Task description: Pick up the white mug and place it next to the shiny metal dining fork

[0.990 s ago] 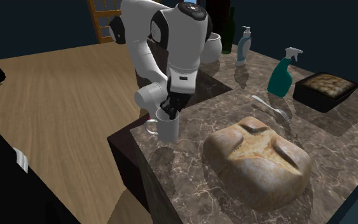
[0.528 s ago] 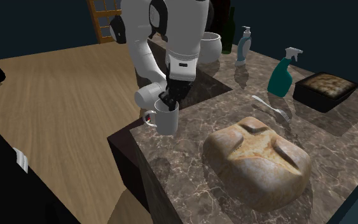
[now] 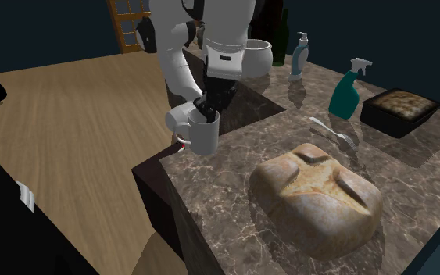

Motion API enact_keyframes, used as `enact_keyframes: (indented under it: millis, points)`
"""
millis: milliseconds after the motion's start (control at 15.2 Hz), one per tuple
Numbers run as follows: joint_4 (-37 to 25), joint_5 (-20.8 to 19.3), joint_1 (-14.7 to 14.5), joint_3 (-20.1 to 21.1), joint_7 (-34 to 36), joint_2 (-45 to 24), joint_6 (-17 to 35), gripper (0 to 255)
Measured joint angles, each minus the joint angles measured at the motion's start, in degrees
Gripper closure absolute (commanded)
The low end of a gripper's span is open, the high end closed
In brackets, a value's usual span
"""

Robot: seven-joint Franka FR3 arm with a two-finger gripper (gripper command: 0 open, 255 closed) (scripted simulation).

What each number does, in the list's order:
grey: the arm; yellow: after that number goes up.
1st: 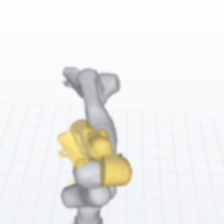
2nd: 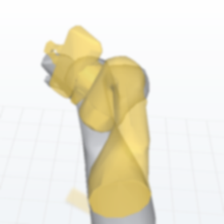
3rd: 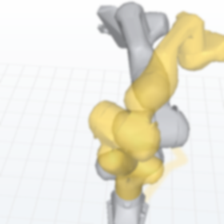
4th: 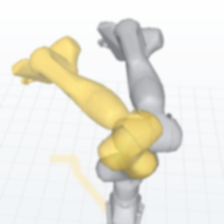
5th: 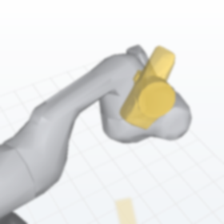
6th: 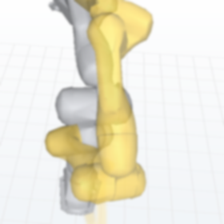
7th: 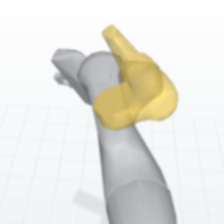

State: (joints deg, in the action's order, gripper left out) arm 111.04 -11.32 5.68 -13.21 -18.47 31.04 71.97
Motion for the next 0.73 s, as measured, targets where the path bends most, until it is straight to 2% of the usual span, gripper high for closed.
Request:
enact_keyframes:
  millis: [726]
  points:
    - [-12.4,0.4,-0.3,0.2,-1.4,-4.4,-8.0,255]
